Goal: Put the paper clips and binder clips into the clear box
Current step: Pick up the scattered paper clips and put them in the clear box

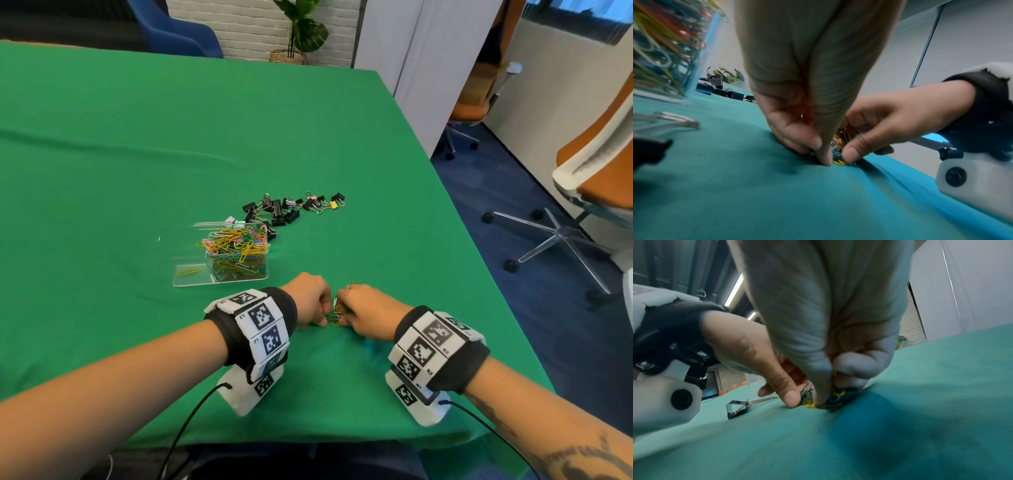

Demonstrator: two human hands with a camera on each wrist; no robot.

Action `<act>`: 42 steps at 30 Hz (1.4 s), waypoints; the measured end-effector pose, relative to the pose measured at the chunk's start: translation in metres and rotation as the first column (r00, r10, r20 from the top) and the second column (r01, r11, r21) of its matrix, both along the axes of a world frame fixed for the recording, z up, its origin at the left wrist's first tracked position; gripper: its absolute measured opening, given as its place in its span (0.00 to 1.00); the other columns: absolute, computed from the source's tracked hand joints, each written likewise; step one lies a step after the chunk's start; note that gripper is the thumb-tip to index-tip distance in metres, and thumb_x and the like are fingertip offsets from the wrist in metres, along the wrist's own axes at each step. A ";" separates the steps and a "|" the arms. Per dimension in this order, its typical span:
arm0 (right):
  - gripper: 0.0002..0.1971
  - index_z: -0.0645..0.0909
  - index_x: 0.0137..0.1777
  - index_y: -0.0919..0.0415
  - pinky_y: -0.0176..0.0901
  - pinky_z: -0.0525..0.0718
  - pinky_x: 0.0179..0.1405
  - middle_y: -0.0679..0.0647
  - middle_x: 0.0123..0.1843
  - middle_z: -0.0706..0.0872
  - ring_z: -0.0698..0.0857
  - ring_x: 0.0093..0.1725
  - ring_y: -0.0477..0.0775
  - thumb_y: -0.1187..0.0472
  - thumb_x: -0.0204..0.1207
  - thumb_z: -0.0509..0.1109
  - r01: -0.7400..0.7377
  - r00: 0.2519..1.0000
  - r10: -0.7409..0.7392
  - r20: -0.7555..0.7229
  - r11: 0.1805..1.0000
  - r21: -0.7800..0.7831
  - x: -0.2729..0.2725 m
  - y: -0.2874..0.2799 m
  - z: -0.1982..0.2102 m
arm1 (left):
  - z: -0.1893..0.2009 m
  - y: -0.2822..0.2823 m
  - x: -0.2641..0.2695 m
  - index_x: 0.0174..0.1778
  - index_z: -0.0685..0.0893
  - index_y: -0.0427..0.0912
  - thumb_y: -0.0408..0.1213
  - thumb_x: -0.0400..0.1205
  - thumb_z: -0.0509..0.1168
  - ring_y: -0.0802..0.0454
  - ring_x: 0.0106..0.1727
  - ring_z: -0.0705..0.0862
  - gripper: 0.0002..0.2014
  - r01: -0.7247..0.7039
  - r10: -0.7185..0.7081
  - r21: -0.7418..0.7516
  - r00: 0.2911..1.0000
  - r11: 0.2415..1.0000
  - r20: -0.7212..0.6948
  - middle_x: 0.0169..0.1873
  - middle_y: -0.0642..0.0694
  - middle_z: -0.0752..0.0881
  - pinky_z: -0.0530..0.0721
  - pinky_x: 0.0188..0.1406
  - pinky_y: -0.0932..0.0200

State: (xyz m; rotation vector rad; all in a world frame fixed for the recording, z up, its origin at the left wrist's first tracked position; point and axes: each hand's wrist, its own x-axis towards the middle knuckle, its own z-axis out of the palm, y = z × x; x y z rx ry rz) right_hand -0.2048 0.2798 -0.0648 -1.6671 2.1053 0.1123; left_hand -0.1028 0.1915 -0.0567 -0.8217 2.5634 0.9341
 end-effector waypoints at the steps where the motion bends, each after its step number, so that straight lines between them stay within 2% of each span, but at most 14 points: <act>1: 0.11 0.75 0.55 0.67 0.53 0.78 0.57 0.66 0.59 0.78 0.80 0.60 0.66 0.61 0.77 0.64 0.005 1.000 -0.005 0.004 1.000 -0.007 0.001 0.000 0.001 | 0.000 0.001 0.001 0.52 0.82 0.30 0.28 0.75 0.70 0.52 0.25 0.75 0.11 0.004 -0.004 -0.005 1.000 1.000 0.001 0.41 0.39 0.81 0.74 0.23 0.68; 5: 0.08 0.75 0.52 0.65 0.50 0.78 0.50 0.66 0.56 0.82 0.81 0.57 0.65 0.61 0.77 0.64 0.014 1.000 -0.013 0.022 1.000 -0.015 0.002 -0.001 0.005 | 0.001 0.003 0.003 0.51 0.83 0.32 0.29 0.75 0.70 0.49 0.38 0.76 0.10 0.024 -0.025 -0.033 0.999 0.999 -0.026 0.51 0.33 0.86 0.69 0.24 0.70; 8: 0.04 0.76 0.48 0.63 0.46 0.75 0.44 0.65 0.54 0.84 0.82 0.53 0.64 0.62 0.77 0.65 -0.004 0.999 0.005 0.043 0.999 -0.035 0.003 -0.003 0.012 | 0.001 0.002 0.004 0.46 0.82 0.38 0.30 0.75 0.70 0.49 0.31 0.75 0.06 0.017 -0.019 -0.038 0.999 0.999 -0.049 0.44 0.36 0.84 0.70 0.22 0.70; 12: 0.03 0.74 0.43 0.58 0.41 0.69 0.40 0.63 0.49 0.85 0.78 0.44 0.59 0.62 0.76 0.66 -0.045 0.998 0.047 0.031 0.997 -0.069 0.000 -0.010 0.028 | 0.008 -0.003 0.011 0.41 0.79 0.41 0.29 0.74 0.70 0.53 0.26 0.75 0.06 -0.031 0.032 0.007 0.990 0.999 -0.135 0.29 0.50 0.76 0.74 0.14 0.74; 14: 0.07 0.70 0.41 0.55 0.40 0.68 0.40 0.60 0.44 0.83 0.76 0.42 0.57 0.62 0.76 0.66 -0.074 0.997 0.075 0.012 0.993 -0.088 -0.001 -0.014 0.041 | 0.017 -0.006 0.018 0.47 0.82 0.34 0.28 0.74 0.70 0.54 0.27 0.74 0.07 -0.040 0.035 -0.021 0.976 0.999 -0.216 0.30 0.48 0.76 0.71 0.15 0.79; 17: 0.08 0.70 0.40 0.54 0.39 0.67 0.39 0.53 0.38 0.77 0.74 0.40 0.55 0.62 0.76 0.67 -0.089 0.995 0.094 0.026 0.983 -0.163 0.004 -0.025 0.070 | 0.041 -0.016 0.032 0.46 0.83 0.33 0.29 0.74 0.70 0.51 0.33 0.75 0.07 -0.101 0.057 -0.104 0.929 0.989 -0.367 0.33 0.45 0.79 0.71 0.21 0.80; 20: 0.04 0.75 0.43 0.57 0.38 0.66 0.38 0.54 0.38 0.77 0.74 0.40 0.54 0.61 0.76 0.68 -0.097 0.992 0.117 0.055 0.953 -0.288 0.012 -0.048 0.098 | 0.068 -0.037 0.048 0.43 0.85 0.35 0.30 0.71 0.74 0.53 0.34 0.77 0.07 -0.224 0.119 -0.155 0.857 0.962 -0.502 0.33 0.45 0.82 0.70 0.28 0.78; 22: 0.05 0.79 0.48 0.62 0.37 0.66 0.38 0.53 0.40 0.78 0.74 0.41 0.53 0.61 0.76 0.68 -0.115 0.989 0.141 0.053 0.933 -0.341 0.020 -0.067 0.109 | 0.081 -0.053 0.060 0.41 0.86 0.36 0.30 0.69 0.76 0.58 0.29 0.77 0.08 -0.297 0.166 -0.162 0.823 0.941 -0.543 0.30 0.45 0.82 0.72 0.29 0.79; 24: 0.07 0.80 0.51 0.64 0.36 0.65 0.38 0.53 0.40 0.78 0.74 0.41 0.52 0.61 0.76 0.68 -0.133 0.987 0.155 0.032 0.925 -0.357 0.028 -0.086 0.114 | 0.088 -0.068 0.071 0.40 0.87 0.37 0.29 0.68 0.76 0.67 0.21 0.74 0.07 -0.359 0.227 -0.143 0.802 0.922 -0.552 0.25 0.48 0.81 0.74 0.26 0.78; 26: 0.08 0.80 0.51 0.64 0.36 0.68 0.40 0.54 0.42 0.78 0.74 0.41 0.52 0.60 0.77 0.68 -0.158 0.985 0.173 0.014 0.927 -0.341 0.036 -0.102 0.113 | 0.087 -0.080 0.082 0.38 0.86 0.39 0.28 0.68 0.76 0.68 0.17 0.74 0.07 -0.402 0.284 -0.112 0.792 0.909 -0.541 0.23 0.51 0.80 0.77 0.22 0.76; 32: 0.13 0.79 0.57 0.67 0.38 0.69 0.41 0.59 0.51 0.82 0.73 0.45 0.52 0.60 0.76 0.69 -0.174 0.984 0.177 -0.018 0.938 -0.301 0.049 -0.128 0.110 | 0.075 -0.100 0.100 0.39 0.86 0.36 0.27 0.69 0.75 0.62 0.20 0.76 0.06 -0.461 0.368 -0.099 0.804 0.882 -0.466 0.24 0.49 0.79 0.79 0.16 0.75; 36: 0.15 0.78 0.59 0.69 0.38 0.69 0.24 0.56 0.46 0.76 0.73 0.37 0.52 0.61 0.77 0.68 -0.172 0.985 0.169 -0.036 0.947 -0.271 0.050 -0.132 0.116 | 0.070 -0.104 0.098 0.38 0.87 0.35 0.27 0.69 0.76 0.56 0.24 0.76 0.06 -0.461 0.372 -0.099 0.808 0.882 -0.457 0.23 0.49 0.79 0.81 0.18 0.74; 40: 0.15 0.78 0.59 0.69 0.34 0.73 0.27 0.55 0.45 0.77 0.74 0.37 0.52 0.61 0.76 0.69 -0.167 0.986 0.163 -0.037 0.945 -0.282 0.053 -0.137 0.117 | 0.066 -0.106 0.091 0.41 0.89 0.33 0.28 0.67 0.77 0.61 0.19 0.77 0.08 -0.453 0.361 -0.089 0.801 0.887 -0.478 0.23 0.50 0.81 0.82 0.23 0.72; 42: 0.14 0.79 0.58 0.68 0.28 0.73 0.22 0.55 0.44 0.77 0.71 0.28 0.49 0.62 0.76 0.69 -0.178 0.983 0.181 -0.017 0.941 -0.288 0.057 -0.140 0.116 | 0.064 -0.107 0.088 0.42 0.89 0.33 0.29 0.66 0.77 0.65 0.18 0.76 0.10 -0.449 0.354 -0.092 0.800 0.889 -0.484 0.24 0.47 0.83 0.80 0.25 0.75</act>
